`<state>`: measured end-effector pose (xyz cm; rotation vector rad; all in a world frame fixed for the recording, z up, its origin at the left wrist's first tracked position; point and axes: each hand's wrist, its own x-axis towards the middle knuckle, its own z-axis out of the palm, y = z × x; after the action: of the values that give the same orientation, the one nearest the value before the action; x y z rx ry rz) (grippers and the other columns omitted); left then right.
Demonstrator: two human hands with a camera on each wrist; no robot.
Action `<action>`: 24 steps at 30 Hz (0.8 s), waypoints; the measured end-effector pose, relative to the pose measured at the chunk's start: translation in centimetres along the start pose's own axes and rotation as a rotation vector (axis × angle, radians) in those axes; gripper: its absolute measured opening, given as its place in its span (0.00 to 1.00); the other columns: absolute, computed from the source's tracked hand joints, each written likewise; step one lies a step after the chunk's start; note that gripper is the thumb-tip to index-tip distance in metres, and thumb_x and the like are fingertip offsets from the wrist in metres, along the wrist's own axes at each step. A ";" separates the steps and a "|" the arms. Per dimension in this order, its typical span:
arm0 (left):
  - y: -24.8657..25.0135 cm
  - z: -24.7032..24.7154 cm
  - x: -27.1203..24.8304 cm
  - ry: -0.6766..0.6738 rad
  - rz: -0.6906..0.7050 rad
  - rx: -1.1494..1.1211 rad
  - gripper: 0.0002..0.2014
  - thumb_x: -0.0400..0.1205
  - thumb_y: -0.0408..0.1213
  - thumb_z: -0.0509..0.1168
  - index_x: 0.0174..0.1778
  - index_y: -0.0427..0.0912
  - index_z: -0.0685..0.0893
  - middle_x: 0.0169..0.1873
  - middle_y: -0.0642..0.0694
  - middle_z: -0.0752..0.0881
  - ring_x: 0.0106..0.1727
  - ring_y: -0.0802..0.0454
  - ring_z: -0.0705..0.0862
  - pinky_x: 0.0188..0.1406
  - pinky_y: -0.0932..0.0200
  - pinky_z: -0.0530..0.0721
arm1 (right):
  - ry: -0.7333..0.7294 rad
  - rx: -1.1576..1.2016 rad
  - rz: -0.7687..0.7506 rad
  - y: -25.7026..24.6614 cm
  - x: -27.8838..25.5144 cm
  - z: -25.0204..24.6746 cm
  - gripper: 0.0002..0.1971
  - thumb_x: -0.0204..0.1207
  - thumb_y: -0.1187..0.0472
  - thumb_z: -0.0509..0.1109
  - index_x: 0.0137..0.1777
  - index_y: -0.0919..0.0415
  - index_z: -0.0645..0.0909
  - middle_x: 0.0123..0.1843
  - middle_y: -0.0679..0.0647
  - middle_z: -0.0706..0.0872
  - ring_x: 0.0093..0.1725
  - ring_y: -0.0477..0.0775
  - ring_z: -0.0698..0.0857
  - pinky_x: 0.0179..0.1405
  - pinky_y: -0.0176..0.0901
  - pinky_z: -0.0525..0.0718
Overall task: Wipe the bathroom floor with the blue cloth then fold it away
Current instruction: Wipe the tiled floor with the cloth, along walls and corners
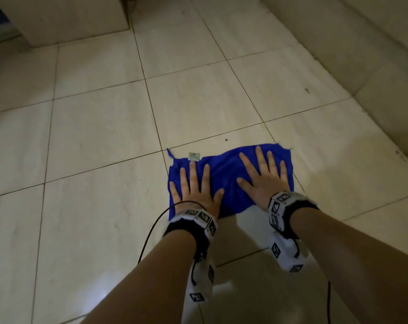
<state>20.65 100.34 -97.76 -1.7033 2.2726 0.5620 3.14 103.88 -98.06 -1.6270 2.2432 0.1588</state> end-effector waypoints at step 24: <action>-10.4 5.2 -13.6 0.011 -0.090 0.039 0.40 0.71 0.66 0.25 0.81 0.59 0.27 0.83 0.55 0.31 0.85 0.53 0.36 0.79 0.44 0.33 | 0.080 0.012 -0.326 -10.2 -13.8 7.0 0.35 0.78 0.40 0.52 0.85 0.50 0.59 0.87 0.58 0.57 0.84 0.67 0.60 0.76 0.70 0.54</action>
<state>34.33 111.83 -98.35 -1.7830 2.1870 0.4874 17.96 114.99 -98.43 -1.9947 1.9926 -0.0054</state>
